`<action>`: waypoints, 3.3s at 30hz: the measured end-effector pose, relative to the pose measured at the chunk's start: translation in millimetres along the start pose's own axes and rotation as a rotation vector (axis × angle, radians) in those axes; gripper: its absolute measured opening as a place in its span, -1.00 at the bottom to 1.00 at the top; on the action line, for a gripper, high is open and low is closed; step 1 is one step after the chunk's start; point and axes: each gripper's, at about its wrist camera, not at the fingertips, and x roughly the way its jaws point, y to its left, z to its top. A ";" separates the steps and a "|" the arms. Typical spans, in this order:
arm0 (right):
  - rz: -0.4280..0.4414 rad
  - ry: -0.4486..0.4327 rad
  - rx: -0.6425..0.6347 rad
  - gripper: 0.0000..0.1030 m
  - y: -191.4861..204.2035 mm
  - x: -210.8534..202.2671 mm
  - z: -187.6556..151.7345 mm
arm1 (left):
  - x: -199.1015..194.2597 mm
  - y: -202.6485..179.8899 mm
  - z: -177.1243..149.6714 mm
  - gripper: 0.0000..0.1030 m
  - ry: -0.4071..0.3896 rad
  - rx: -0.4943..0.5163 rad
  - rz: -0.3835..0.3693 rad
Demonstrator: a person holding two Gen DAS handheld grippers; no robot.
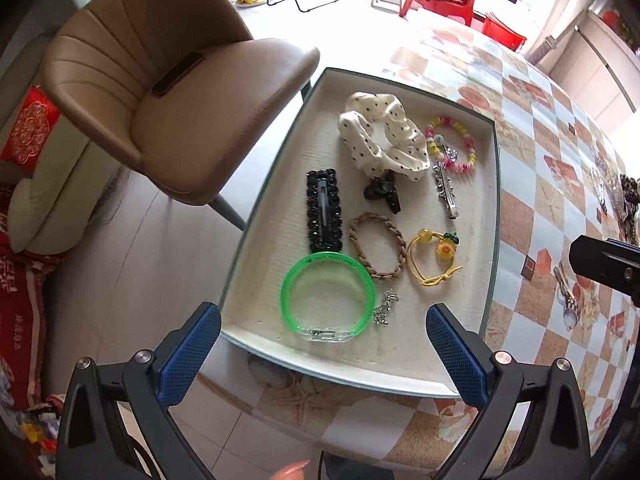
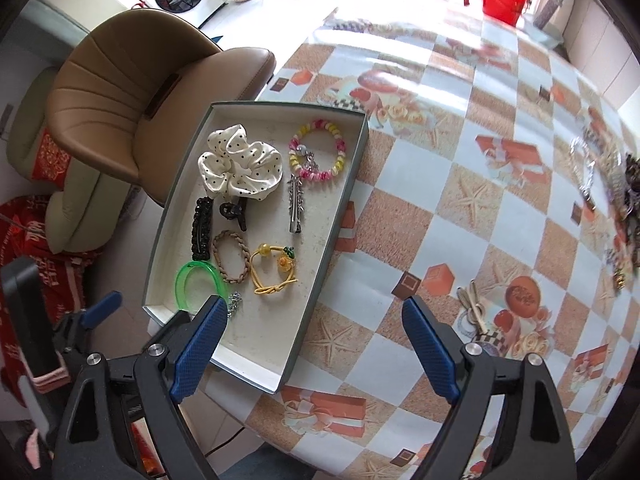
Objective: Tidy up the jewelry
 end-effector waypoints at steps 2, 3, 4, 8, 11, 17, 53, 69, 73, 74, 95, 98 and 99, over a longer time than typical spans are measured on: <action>-0.020 -0.016 -0.017 0.77 4.7 -5.1 -2.3 | -0.4 2.1 -3.9 1.00 0.000 -0.006 -0.001; -0.034 -0.020 -0.030 0.77 7.5 -7.3 -3.3 | -0.7 3.2 -4.8 1.00 -0.002 -0.009 -0.002; -0.055 -0.029 -0.044 0.77 11.0 -10.1 -4.7 | -3.0 1.3 -4.9 1.00 -0.005 -0.012 -0.004; -0.084 -0.056 -0.084 0.77 22.2 -20.5 -7.7 | -9.2 -3.8 -7.7 1.00 -0.008 -0.016 -0.014; -0.086 -0.058 -0.103 0.77 29.1 -25.2 -8.1 | -8.9 -6.3 -14.6 1.00 -0.012 -0.021 -0.015; -0.102 -0.070 -0.122 0.77 35.9 -30.8 -6.3 | -11.2 -4.8 -6.6 1.00 -0.008 -0.028 -0.020; -0.107 -0.071 -0.119 0.77 38.7 -31.7 -3.6 | -27.9 3.7 -9.7 1.00 -0.008 -0.033 -0.008; -0.107 -0.071 -0.120 0.77 39.7 -31.6 -3.5 | -27.1 3.6 -9.3 1.00 -0.006 -0.034 -0.002; -0.107 -0.071 -0.120 0.77 39.7 -31.5 -3.5 | -26.2 3.4 -9.3 1.00 -0.007 -0.034 0.000; -0.107 -0.071 -0.120 0.77 39.8 -31.5 -3.4 | -26.1 3.6 -9.5 1.00 -0.006 -0.034 0.000; -0.107 -0.067 -0.122 0.77 40.1 -30.4 -4.0 | -24.1 6.7 -10.6 1.00 -0.002 -0.044 0.019; -0.107 -0.067 -0.122 0.77 40.3 -30.5 -4.0 | -23.7 6.5 -10.6 1.00 -0.001 -0.045 0.020; -0.106 -0.068 -0.122 0.77 40.6 -30.6 -3.9 | -23.7 6.7 -10.5 1.00 0.000 -0.046 0.018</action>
